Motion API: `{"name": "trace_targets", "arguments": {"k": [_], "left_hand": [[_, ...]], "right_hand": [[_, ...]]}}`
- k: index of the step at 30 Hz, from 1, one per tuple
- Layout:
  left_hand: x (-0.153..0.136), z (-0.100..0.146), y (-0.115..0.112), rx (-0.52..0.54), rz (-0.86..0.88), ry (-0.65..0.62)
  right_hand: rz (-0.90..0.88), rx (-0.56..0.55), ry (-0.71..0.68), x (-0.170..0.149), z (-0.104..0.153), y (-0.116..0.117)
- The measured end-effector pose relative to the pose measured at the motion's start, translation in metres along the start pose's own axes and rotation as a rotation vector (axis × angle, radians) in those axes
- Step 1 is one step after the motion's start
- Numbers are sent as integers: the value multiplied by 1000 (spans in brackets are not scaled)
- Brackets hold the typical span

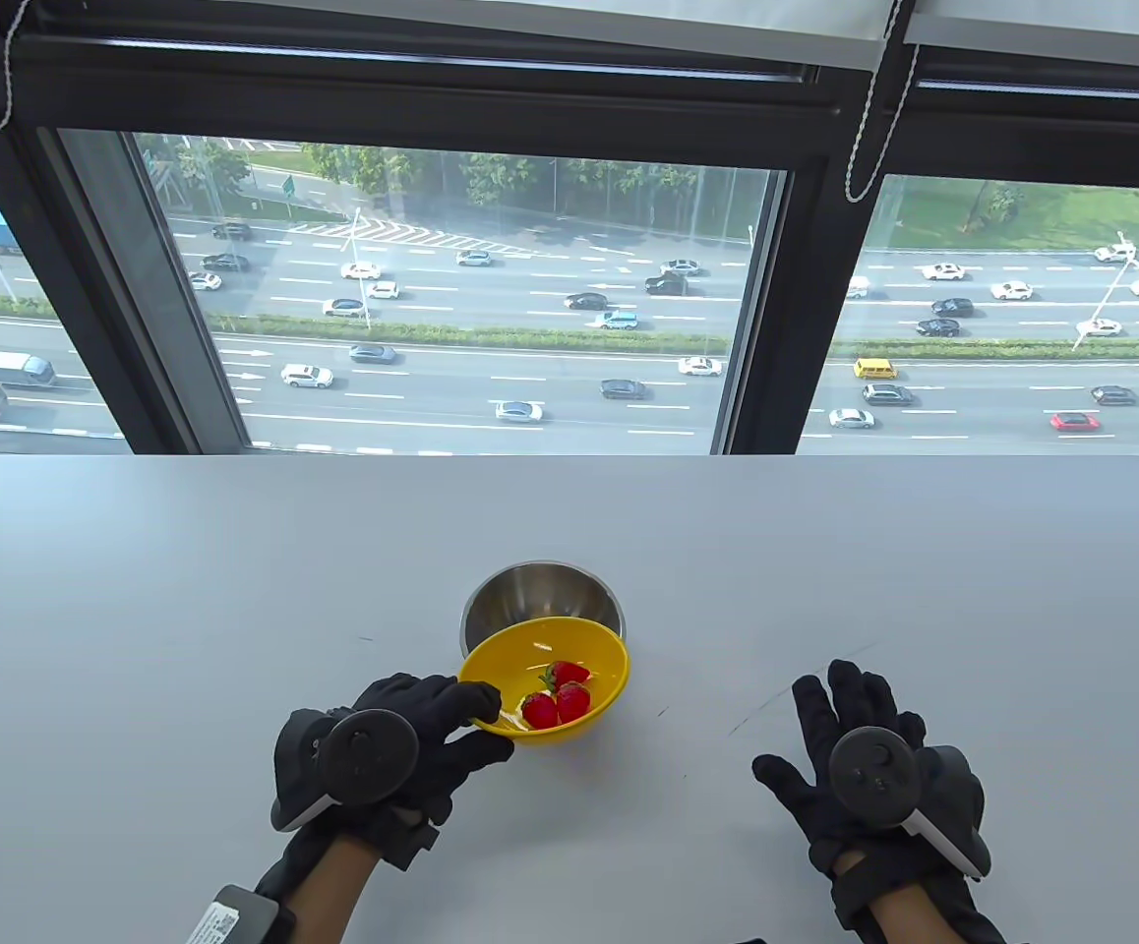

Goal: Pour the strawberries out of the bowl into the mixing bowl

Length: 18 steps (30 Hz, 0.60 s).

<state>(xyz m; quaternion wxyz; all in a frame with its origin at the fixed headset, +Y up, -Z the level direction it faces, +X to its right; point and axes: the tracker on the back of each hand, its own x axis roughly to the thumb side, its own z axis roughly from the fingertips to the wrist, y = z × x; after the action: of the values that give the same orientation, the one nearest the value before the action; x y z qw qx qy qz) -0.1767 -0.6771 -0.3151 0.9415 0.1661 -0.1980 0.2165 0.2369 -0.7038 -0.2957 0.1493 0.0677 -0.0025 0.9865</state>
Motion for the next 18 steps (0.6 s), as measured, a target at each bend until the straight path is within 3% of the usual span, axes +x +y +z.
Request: {"name": "trace_targets", "arguments": {"k": [18], "left_hand": [[-6,-28,-20,19,-51,76]], "right_hand": [[-7,16,-7,1,0,1]]}}
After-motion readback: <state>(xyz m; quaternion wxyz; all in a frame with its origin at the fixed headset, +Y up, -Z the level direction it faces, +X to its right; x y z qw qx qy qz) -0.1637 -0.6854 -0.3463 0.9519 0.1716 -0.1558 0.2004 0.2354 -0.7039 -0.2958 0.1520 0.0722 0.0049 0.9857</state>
